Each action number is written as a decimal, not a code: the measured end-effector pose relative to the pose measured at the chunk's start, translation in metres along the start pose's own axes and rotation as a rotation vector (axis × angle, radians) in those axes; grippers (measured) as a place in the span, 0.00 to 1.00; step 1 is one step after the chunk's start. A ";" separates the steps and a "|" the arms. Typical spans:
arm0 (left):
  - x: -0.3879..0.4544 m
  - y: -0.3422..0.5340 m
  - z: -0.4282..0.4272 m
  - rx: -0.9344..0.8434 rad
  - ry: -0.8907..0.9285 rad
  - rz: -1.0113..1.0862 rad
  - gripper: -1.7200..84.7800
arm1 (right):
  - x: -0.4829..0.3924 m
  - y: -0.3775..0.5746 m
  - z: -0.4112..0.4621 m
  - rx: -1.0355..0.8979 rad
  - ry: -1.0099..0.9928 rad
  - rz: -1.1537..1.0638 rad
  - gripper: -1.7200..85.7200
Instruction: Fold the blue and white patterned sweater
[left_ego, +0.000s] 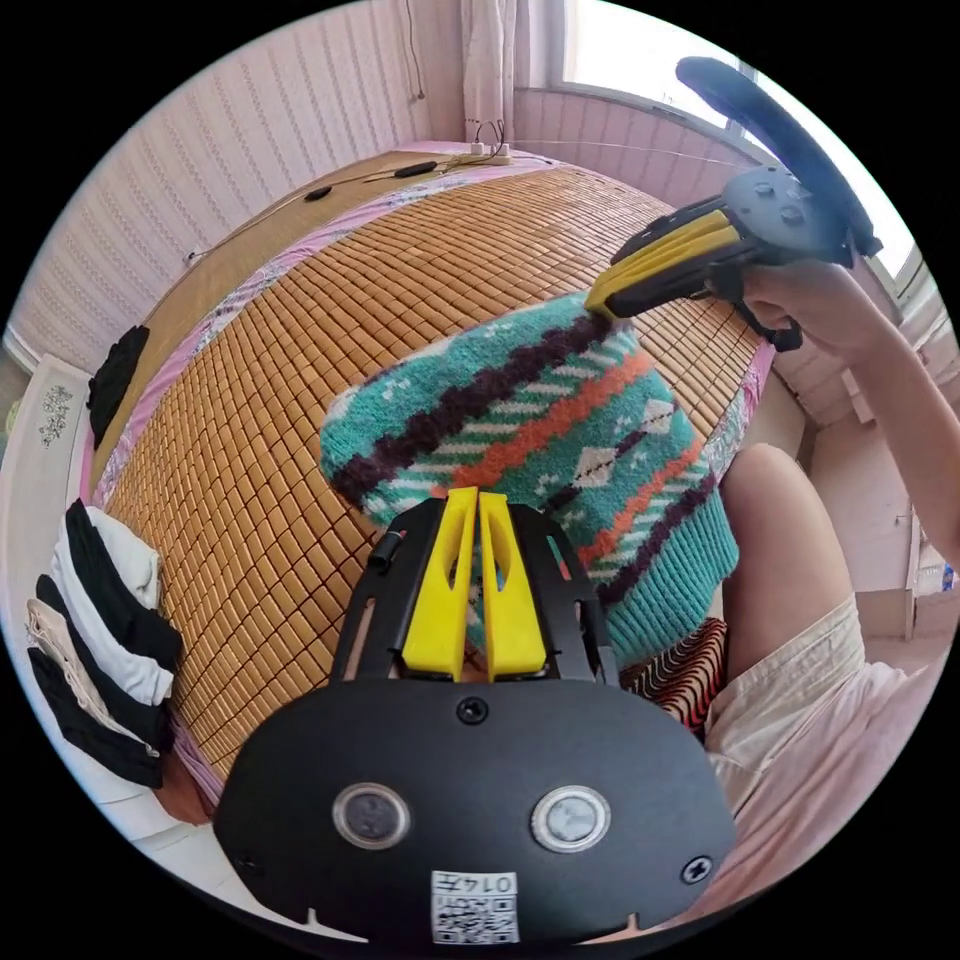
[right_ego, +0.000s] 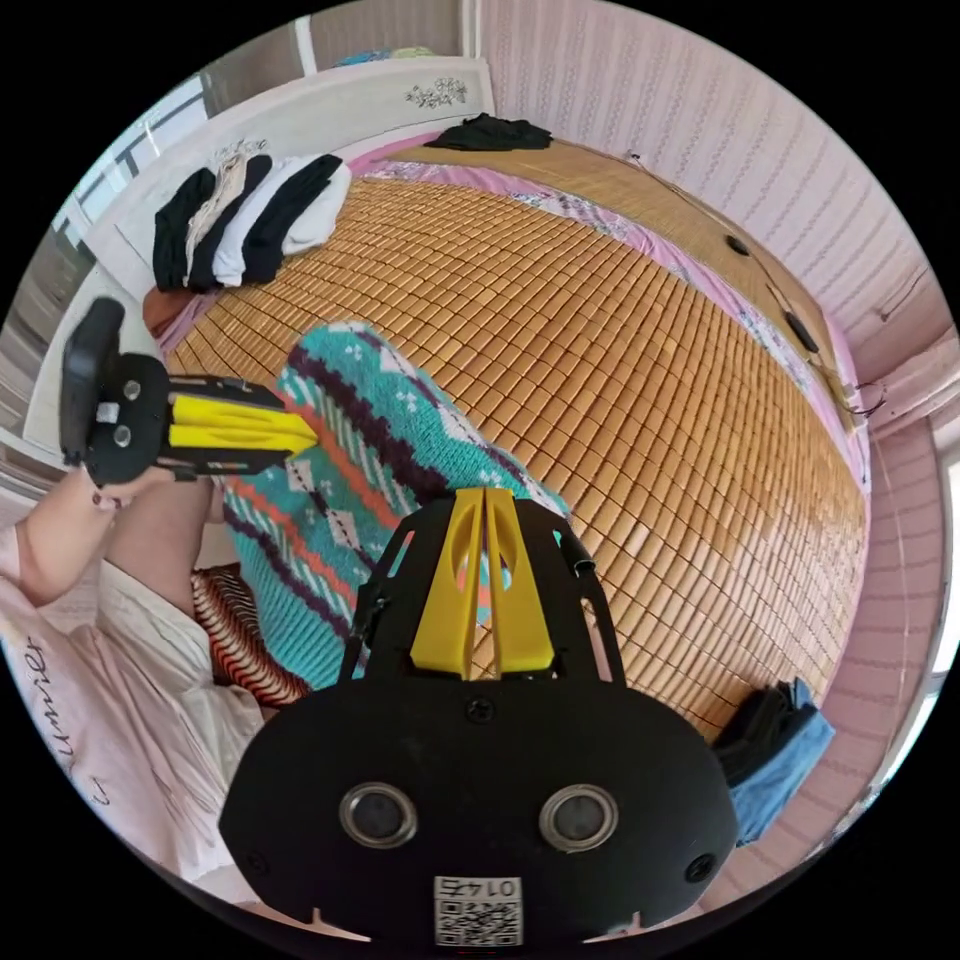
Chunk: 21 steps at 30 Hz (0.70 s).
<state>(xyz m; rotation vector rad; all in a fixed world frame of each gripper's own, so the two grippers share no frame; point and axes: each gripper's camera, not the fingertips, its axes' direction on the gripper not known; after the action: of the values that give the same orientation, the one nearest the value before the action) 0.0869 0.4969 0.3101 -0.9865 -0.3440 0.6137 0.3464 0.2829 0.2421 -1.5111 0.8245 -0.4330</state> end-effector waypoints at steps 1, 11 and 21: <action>0.000 0.001 0.015 -0.031 -0.013 0.005 0.01 | 0.010 -0.005 0.005 -0.020 -0.031 -0.002 0.01; -0.029 0.012 0.082 -0.099 0.082 -0.008 0.01 | 0.081 -0.028 0.011 -0.133 -0.032 -0.001 0.01; -0.110 0.101 0.038 0.101 0.235 -0.168 0.09 | 0.197 0.125 -0.097 0.376 -0.320 0.304 0.09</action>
<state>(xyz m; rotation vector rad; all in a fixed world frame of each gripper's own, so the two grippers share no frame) -0.0523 0.4944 0.2438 -0.9116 -0.1836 0.3548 0.3798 0.0817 0.0936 -1.0492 0.6612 -0.1055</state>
